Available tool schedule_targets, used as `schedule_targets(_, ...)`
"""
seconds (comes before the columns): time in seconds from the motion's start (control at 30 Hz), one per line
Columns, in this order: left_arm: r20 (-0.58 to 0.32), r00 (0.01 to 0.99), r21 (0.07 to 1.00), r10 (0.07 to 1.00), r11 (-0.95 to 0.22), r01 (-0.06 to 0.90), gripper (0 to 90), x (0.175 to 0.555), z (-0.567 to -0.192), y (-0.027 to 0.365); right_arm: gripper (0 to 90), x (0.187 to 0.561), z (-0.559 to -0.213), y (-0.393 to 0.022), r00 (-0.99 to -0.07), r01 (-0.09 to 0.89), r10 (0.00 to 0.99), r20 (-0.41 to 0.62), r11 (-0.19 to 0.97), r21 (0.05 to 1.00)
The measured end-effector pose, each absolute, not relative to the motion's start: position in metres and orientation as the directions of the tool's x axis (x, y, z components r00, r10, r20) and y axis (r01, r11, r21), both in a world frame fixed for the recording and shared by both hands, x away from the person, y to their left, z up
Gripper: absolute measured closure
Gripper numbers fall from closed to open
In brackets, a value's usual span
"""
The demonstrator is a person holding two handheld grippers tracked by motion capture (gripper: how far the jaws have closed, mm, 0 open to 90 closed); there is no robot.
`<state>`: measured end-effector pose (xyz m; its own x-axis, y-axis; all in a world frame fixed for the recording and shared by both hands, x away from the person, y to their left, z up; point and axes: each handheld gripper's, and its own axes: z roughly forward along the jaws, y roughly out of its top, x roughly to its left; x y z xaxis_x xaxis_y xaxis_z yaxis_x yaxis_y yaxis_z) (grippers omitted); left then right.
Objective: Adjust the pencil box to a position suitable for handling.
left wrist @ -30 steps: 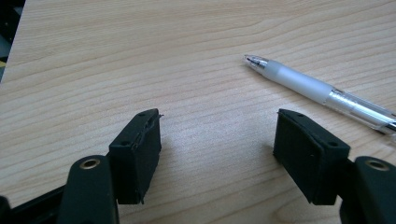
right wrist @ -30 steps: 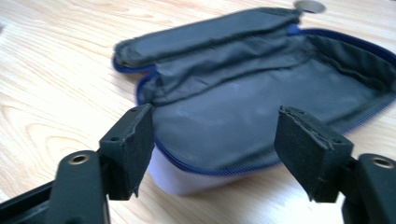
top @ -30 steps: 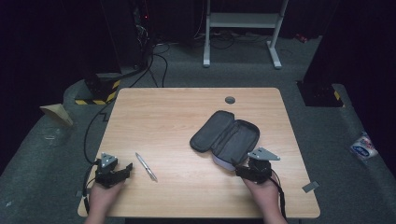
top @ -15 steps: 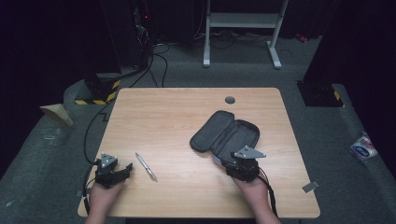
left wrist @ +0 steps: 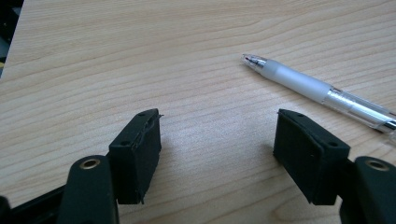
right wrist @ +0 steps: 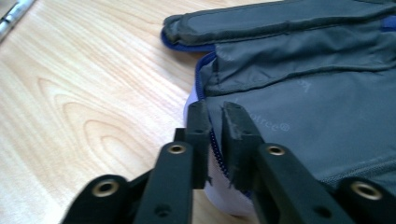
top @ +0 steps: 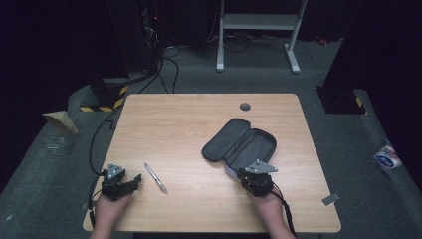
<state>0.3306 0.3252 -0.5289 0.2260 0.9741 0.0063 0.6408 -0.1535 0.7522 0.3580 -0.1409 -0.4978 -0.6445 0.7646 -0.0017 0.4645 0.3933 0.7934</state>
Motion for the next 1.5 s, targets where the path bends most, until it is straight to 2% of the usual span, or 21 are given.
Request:
schedule_targets(0.13,0.006,0.226,0.752,0.974,-0.154,0.641,31.9,0.331,-0.529,0.325,86.1,0.351,-0.499,-0.135,-0.663,0.456,0.749,0.003,0.400,0.795)
schedule_targets(0.4,0.005,0.227,0.754,0.974,-0.153,0.639,33.9,0.330,-0.529,0.325,86.6,0.340,-0.499,-0.119,-0.694,0.422,0.720,-0.010,0.418,0.804)
schedule_targets(0.8,0.008,0.237,0.756,0.972,-0.161,0.635,49.1,0.329,-0.527,0.327,85.7,0.326,-0.500,-0.086,-0.746,0.384,0.666,-0.015,0.449,0.807)
schedule_targets(0.87,-0.022,0.236,0.752,0.972,-0.139,0.644,50.5,0.330,-0.526,0.325,83.3,0.324,-0.501,-0.080,-0.758,0.377,0.652,-0.017,0.459,0.805)
schedule_targets(0.93,-0.012,0.244,0.755,0.970,-0.151,0.638,52.6,0.330,-0.524,0.322,78.8,0.322,-0.501,-0.078,-0.766,0.369,0.642,-0.022,0.468,0.803)
schedule_targets(1.13,0.008,0.262,0.774,0.965,-0.172,0.609,55.8,0.327,-0.516,0.313,69.1,0.324,-0.488,-0.098,-0.740,0.375,0.672,0.004,0.408,0.832)
schedule_targets(1.33,0.009,0.305,0.796,0.952,-0.191,0.575,59.0,0.322,-0.508,0.296,68.2,0.334,-0.479,-0.128,-0.687,0.389,0.727,0.011,0.355,0.850)
schedule_targets(1.5,0.026,0.348,0.802,0.937,-0.228,0.553,59.1,0.319,-0.503,0.275,64.6,0.348,-0.475,-0.165,-0.598,0.415,0.802,0.005,0.304,0.858)
